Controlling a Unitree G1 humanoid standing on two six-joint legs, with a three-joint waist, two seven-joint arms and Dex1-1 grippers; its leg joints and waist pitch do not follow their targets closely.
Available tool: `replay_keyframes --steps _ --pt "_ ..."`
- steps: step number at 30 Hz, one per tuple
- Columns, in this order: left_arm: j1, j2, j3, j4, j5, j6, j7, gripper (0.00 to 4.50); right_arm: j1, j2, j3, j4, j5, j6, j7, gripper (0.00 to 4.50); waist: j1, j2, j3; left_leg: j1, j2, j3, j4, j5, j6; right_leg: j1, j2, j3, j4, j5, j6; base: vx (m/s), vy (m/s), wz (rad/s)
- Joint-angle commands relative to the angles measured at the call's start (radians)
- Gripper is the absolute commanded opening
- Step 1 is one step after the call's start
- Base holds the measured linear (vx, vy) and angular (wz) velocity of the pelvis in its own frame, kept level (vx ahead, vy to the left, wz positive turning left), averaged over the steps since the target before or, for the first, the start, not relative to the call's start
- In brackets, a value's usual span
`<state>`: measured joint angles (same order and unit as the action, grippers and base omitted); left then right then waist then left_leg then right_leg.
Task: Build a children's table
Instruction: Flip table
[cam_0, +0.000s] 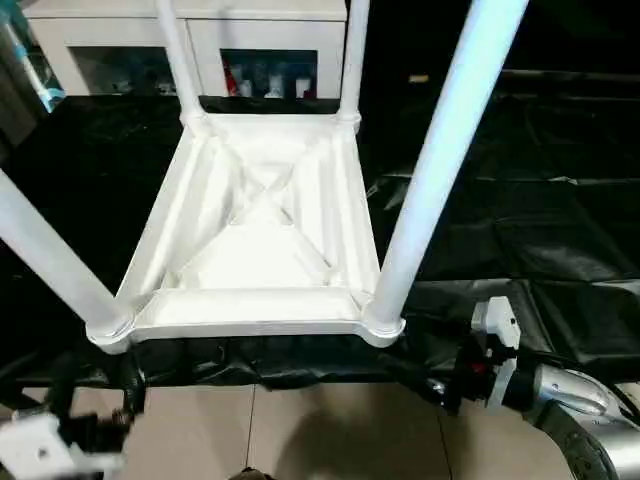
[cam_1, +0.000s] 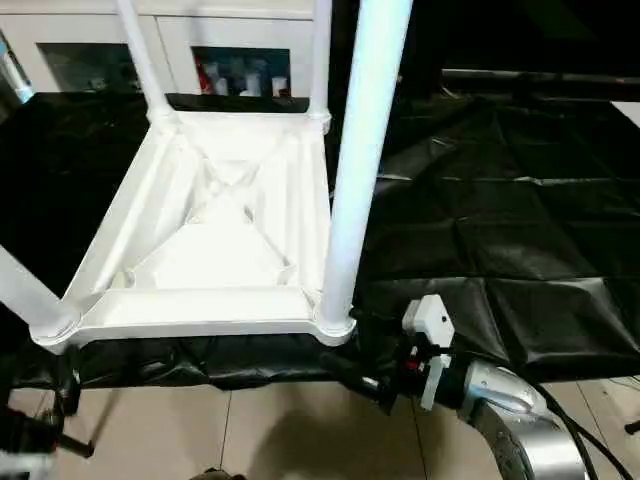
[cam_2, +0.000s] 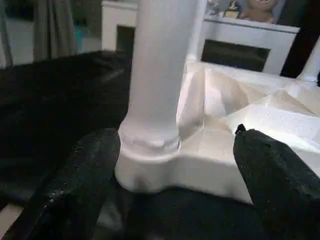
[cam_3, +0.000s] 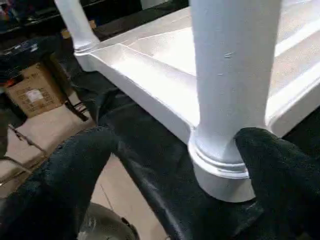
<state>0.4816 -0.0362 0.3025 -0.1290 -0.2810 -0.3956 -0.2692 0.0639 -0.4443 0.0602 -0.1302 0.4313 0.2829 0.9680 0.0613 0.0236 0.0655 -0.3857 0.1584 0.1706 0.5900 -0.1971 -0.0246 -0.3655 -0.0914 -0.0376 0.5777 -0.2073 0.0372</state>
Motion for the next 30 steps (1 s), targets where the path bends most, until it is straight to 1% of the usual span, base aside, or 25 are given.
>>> replay_keyframes --steps 1,2,3,4,5,6,7,8,9,10,11,12,14,15,17,18,19,21,24,25,26,27,29,30 --pt "-0.065 0.053 0.027 0.075 -0.013 0.016 0.009 4.48 -0.024 0.003 0.024 0.011 0.010 0.007 0.009 4.50 0.002 -0.001 -0.033 0.014 0.073 -0.031 -0.094 -0.322 0.024 0.014 -0.048 0.035 -0.067 -0.177 -0.157 0.000 0.000 0.00" --pt "-0.115 0.088 0.041 0.109 -0.026 0.039 0.006 4.48 -0.028 0.007 0.026 0.015 0.007 0.002 0.008 4.50 0.002 -0.001 -0.037 0.018 0.069 -0.030 -0.091 -0.322 0.021 0.012 -0.046 0.035 -0.066 -0.181 -0.154 0.000 0.000 0.00" --pt "-0.146 0.110 0.049 0.130 -0.033 0.055 0.003 4.48 -0.030 0.010 0.027 0.017 0.005 -0.001 0.007 4.50 0.002 0.002 -0.038 0.023 0.067 -0.029 -0.091 -0.330 0.014 0.008 -0.046 0.035 -0.065 -0.194 -0.157 0.000 0.000 0.00" --pt "-0.162 0.121 0.053 0.144 -0.034 0.061 0.001 4.48 -0.033 0.013 0.028 0.020 0.002 -0.005 0.004 4.50 0.001 0.003 -0.036 0.019 0.071 -0.032 -0.095 -0.336 0.003 0.012 -0.049 0.034 -0.065 -0.207 -0.160 0.000 0.000 0.00" --pt "-0.198 0.147 0.061 0.178 -0.037 0.077 -0.001 4.48 -0.039 0.023 0.030 0.028 -0.005 -0.014 -0.004 4.50 0.001 0.009 -0.037 0.019 0.071 -0.033 -0.097 -0.338 -0.006 0.013 -0.050 0.033 -0.064 -0.210 -0.160 0.000 0.000 0.00" --pt "-0.255 0.180 0.078 0.233 -0.030 0.107 0.009 4.48 -0.052 0.046 0.030 0.045 -0.015 -0.030 -0.026 4.50 -0.004 0.006 -0.036 0.019 0.066 -0.030 -0.095 -0.350 -0.012 0.007 -0.046 0.033 -0.063 -0.210 -0.162 0.000 0.000 0.00" --pt "-0.276 0.191 0.085 0.254 -0.024 0.117 0.016 4.48 -0.057 0.056 0.029 0.053 -0.018 -0.036 -0.034 4.50 -0.006 0.005 -0.041 0.021 0.065 -0.031 -0.095 -0.351 -0.017 0.010 -0.048 0.033 -0.061 -0.213 -0.165 0.000 0.000 0.00" --pt "-0.291 0.195 0.089 0.255 -0.028 0.136 0.022 4.48 -0.064 0.068 0.025 0.063 -0.029 -0.049 -0.053 4.50 -0.009 0.006 -0.042 0.017 0.066 -0.033 -0.095 -0.340 -0.019 0.014 -0.050 0.032 -0.059 -0.205 -0.168 0.000 0.000 0.00" --pt "-0.307 0.199 0.093 0.242 -0.032 0.155 0.036 4.48 -0.071 0.083 0.017 0.074 -0.030 -0.055 -0.068 4.50 -0.014 0.008 -0.041 0.013 0.070 -0.035 -0.098 -0.338 -0.022 0.016 -0.051 0.028 -0.058 -0.200 -0.178 0.000 0.000 0.00" --pt "-0.311 0.200 0.093 0.237 -0.036 0.162 0.039 4.48 -0.073 0.087 0.014 0.076 -0.030 -0.057 -0.073 4.50 -0.014 0.008 -0.041 0.013 0.070 -0.035 -0.098 -0.338 -0.022 0.016 -0.051 0.028 -0.058 -0.200 -0.178 0.000 0.000 0.00" --pt "-0.322 0.205 0.093 0.226 -0.036 0.194 0.055 4.48 -0.075 0.094 0.007 0.081 -0.037 -0.066 -0.089 4.50 -0.016 0.008 -0.043 0.019 0.070 -0.033 -0.096 -0.348 -0.023 0.011 -0.050 0.030 -0.058 -0.196 -0.187 0.000 0.000 0.00" --pt "-0.324 0.206 0.093 0.226 -0.035 0.199 0.058 4.48 -0.075 0.094 0.006 0.081 -0.037 -0.067 -0.092 4.50 -0.017 0.008 -0.044 0.021 0.070 -0.031 -0.094 -0.347 -0.022 0.009 -0.049 0.032 -0.058 -0.185 -0.195 0.000 0.000 0.00" --pt "-0.339 0.211 0.093 0.230 -0.047 0.205 0.068 4.48 -0.075 0.093 0.005 0.086 -0.042 -0.075 -0.103 4.50 -0.015 0.009 -0.043 0.021 0.069 -0.029 -0.093 -0.345 -0.016 0.010 -0.050 0.032 -0.059 -0.183 -0.200 0.000 0.000 0.00" --pt "-0.346 0.210 0.089 0.220 -0.057 0.213 0.071 4.48 -0.076 0.094 -0.002 0.096 -0.051 -0.088 -0.118 4.50 -0.012 0.011 -0.046 0.023 0.070 -0.027 -0.092 -0.337 -0.011 0.010 -0.049 0.033 -0.058 -0.172 -0.204 0.000 0.000 0.00" --pt "-0.349 0.208 0.080 0.207 -0.059 0.213 0.065 4.48 -0.079 0.098 -0.014 0.111 -0.061 -0.104 -0.131 4.50 -0.010 0.009 -0.046 0.019 0.070 -0.026 -0.091 -0.315 -0.003 0.012 -0.049 0.032 -0.057 -0.149 -0.210 0.000 0.000 0.00" --pt "-0.343 0.200 0.064 0.189 -0.060 0.216 0.056 4.48 -0.082 0.100 -0.027 0.125 -0.065 -0.114 -0.142 4.50 -0.008 0.010 -0.047 0.020 0.072 -0.026 -0.091 -0.309 0.000 0.012 -0.051 0.032 -0.056 -0.140 -0.218 0.000 0.000 0.00" --pt "-0.337 0.188 0.050 0.167 -0.061 0.226 0.044 4.48 -0.086 0.102 -0.040 0.142 -0.066 -0.124 -0.152 4.50 -0.006 0.010 -0.047 0.020 0.072 -0.025 -0.091 -0.303 0.003 0.013 -0.049 0.032 -0.055 -0.130 -0.222 0.000 0.000 0.00" --pt "-0.331 0.170 0.032 0.139 -0.062 0.243 0.042 4.48 -0.088 0.095 -0.052 0.154 -0.063 -0.130 -0.153 4.50 -0.002 0.009 -0.048 0.021 0.074 -0.023 -0.089 -0.290 0.007 0.014 -0.049 0.032 -0.053 -0.107 -0.230 0.000 0.000 0.00" --pt "-0.338 0.155 0.011 0.117 -0.062 0.269 0.060 4.48 -0.081 0.079 -0.071 0.162 -0.061 -0.136 -0.162 4.50 0.005 0.008 -0.049 0.021 0.073 -0.021 -0.087 -0.269 0.020 0.016 -0.049 0.032 -0.052 -0.087 -0.229 0.000 0.000 0.00" --pt "-0.341 0.155 0.006 0.120 -0.061 0.276 0.062 4.48 -0.079 0.074 -0.075 0.164 -0.062 -0.138 -0.163 4.50 0.005 -0.006 -0.050 0.018 0.073 -0.020 -0.085 -0.252 0.031 0.020 -0.052 0.032 -0.049 -0.092 -0.227 0.000 0.000 0.00" --pt "-0.349 0.156 -0.004 0.128 -0.054 0.280 0.063 4.31 -0.074 0.066 -0.081 0.166 -0.066 -0.143 -0.168 4.50 0.007 -0.003 -0.049 0.020 0.073 -0.019 -0.086 -0.255 0.033 0.017 -0.051 0.032 -0.053 -0.109 -0.223 0.000 0.000 0.00" --pt "-0.356 0.154 -0.012 0.133 -0.054 0.285 0.061 4.20 -0.069 0.059 -0.090 0.168 -0.068 -0.147 -0.171 4.50 0.007 -0.002 -0.047 0.021 0.072 -0.018 -0.086 -0.266 0.032 0.015 -0.050 0.032 -0.057 -0.137 -0.216 0.000 0.000 0.00" --pt "-0.361 0.152 -0.017 0.135 -0.056 0.288 0.059 4.12 -0.065 0.055 -0.097 0.170 -0.069 -0.149 -0.172 4.50 0.010 -0.001 -0.047 0.023 0.072 -0.018 -0.087 -0.281 0.025 0.013 -0.050 0.033 -0.060 -0.173 -0.206 0.000 0.000 0.00" --pt "-0.370 0.145 -0.030 0.128 -0.049 0.305 0.065 4.07 -0.052 0.039 -0.110 0.166 -0.062 -0.148 -0.158 4.50 0.012 0.002 -0.047 0.024 0.073 -0.018 -0.088 -0.290 0.019 0.012 -0.050 0.033 -0.061 -0.189 -0.201 0.000 0.000 0.00"
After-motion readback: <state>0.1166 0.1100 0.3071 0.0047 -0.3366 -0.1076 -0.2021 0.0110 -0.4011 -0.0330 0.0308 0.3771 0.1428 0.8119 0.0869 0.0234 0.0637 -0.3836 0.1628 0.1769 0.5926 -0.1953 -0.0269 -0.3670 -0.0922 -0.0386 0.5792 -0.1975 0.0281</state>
